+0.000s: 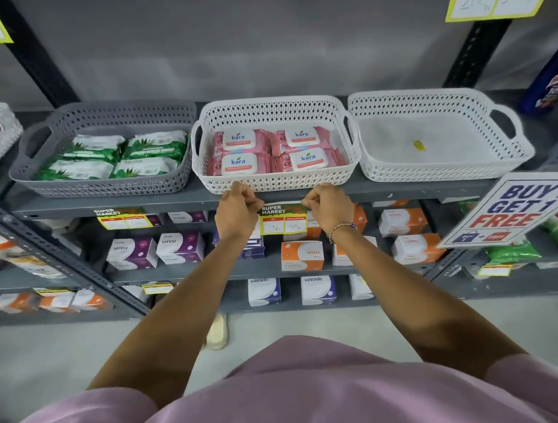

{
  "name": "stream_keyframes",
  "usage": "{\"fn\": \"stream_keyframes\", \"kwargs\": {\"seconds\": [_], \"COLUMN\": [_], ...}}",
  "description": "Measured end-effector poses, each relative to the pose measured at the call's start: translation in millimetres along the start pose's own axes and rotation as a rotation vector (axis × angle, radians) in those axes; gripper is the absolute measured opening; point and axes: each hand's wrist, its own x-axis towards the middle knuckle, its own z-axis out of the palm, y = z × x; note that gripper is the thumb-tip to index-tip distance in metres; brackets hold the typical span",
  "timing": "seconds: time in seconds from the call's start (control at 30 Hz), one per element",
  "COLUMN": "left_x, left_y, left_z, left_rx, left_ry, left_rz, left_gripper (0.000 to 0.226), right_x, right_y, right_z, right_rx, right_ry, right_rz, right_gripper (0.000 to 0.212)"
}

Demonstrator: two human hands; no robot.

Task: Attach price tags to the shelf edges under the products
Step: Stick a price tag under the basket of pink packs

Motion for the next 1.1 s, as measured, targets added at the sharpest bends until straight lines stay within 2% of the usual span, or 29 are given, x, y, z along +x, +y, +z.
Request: {"fn": "stream_keyframes", "kwargs": {"seconds": [0.27,0.8,1.1], "left_x": [2,0,-2], "left_y": [-6,-9,-11], "left_z": [5,9,11], "left_rx": [0.083,0.153,0.251], "left_ry": [0.121,0.149,0.175], "left_rz": [0.116,0.219,0.282], "left_gripper": [0.012,0.020,0.017], "right_x": [-3,-2,-2], "right_y": [-4,-2,-2], "right_z": [4,9,10], "right_rx": [-0.142,-0.129,-0.129], "right_ry": [0.103,0.098,0.101], "right_rz": [-0.148,-0.077,-0.059], "right_gripper": [0.014,0.023,0.024]}}
